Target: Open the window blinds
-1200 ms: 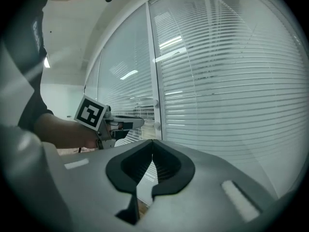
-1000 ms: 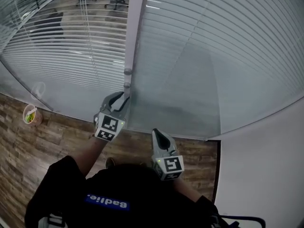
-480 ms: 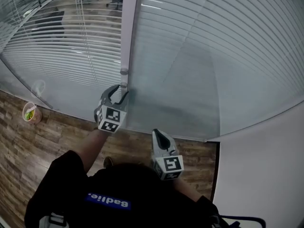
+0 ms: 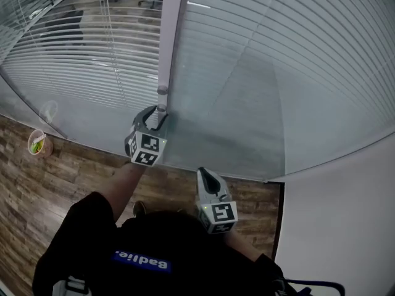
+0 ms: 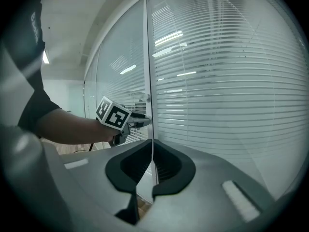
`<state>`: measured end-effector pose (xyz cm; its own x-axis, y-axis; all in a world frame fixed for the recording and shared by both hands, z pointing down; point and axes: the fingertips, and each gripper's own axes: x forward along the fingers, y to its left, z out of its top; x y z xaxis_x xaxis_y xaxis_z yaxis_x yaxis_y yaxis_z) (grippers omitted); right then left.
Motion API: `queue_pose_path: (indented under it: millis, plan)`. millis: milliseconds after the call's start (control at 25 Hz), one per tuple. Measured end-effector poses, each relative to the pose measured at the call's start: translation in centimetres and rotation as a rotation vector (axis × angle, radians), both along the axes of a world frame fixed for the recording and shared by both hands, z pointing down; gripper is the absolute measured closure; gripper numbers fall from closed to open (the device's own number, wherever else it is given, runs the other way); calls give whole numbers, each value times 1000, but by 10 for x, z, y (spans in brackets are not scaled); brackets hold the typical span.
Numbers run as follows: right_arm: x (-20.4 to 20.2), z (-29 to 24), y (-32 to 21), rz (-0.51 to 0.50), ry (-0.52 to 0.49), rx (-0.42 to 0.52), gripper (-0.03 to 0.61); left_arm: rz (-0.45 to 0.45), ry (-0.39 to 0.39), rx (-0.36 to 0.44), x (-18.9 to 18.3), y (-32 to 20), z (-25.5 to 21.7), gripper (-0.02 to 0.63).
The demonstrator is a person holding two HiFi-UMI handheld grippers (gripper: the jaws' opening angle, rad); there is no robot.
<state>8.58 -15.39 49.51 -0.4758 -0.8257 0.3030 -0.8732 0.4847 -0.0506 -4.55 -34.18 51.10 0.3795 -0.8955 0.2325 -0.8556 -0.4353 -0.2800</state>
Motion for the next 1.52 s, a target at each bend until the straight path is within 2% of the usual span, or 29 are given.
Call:
queue_pose_path:
  millis: [440,560,680,880,1000,1520]
  plan:
    - [-1,1,8,30,25,-40,571,-13,6,-10,-2,-9,8,437]
    - [4,5,11,41,39,-23,571,-31,10,-5,-1,-10,7,449]
    - [8,7,14,56,39,-26,575,-65,25,-9,-3,-12,7,482]
    - [15,10,17,69,41,-34,575,-78,68,-28,-6,-14,7,488]
    - [17,9,18,66,35,-35,575,-82,139,-52,-6,-14,3,488]
    - [14,8,20,25,4,-45,575,-102,581,-208,-11,-15,2,489]
